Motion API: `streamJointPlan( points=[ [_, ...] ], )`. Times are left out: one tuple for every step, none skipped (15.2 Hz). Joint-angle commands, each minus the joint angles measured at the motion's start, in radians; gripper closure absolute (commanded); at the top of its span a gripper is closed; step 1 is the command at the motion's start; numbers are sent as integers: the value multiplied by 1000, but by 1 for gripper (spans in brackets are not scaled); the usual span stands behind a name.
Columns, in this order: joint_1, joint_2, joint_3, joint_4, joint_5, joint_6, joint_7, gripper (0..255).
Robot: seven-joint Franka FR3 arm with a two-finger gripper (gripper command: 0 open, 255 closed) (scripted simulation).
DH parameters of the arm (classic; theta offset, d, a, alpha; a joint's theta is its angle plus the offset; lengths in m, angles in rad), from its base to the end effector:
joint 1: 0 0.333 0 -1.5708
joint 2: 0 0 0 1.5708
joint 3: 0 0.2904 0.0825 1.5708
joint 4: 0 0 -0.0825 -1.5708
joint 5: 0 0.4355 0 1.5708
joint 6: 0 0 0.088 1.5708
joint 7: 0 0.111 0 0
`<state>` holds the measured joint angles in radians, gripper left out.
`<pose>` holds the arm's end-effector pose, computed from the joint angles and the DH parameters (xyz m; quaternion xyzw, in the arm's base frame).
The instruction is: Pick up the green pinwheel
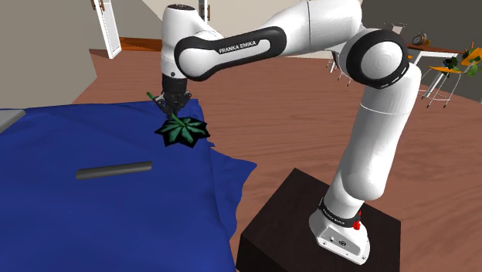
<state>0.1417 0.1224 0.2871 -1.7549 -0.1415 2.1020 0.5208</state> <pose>0.6126 0.2653 0.4733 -0.9921 0.0200 -0.1238 0.0101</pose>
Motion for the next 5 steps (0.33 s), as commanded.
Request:
streamJointPlan(
  points=[
    [1,-3,1,23,2,-26,-2,255],
    [1,-4,1,36,4,-39,-4,255],
    [1,-5,2,48,5,-52,-6,255],
    [1,-5,2,50,5,-54,-6,255],
    [1,-5,2,50,5,-54,-6,255]
  ],
)
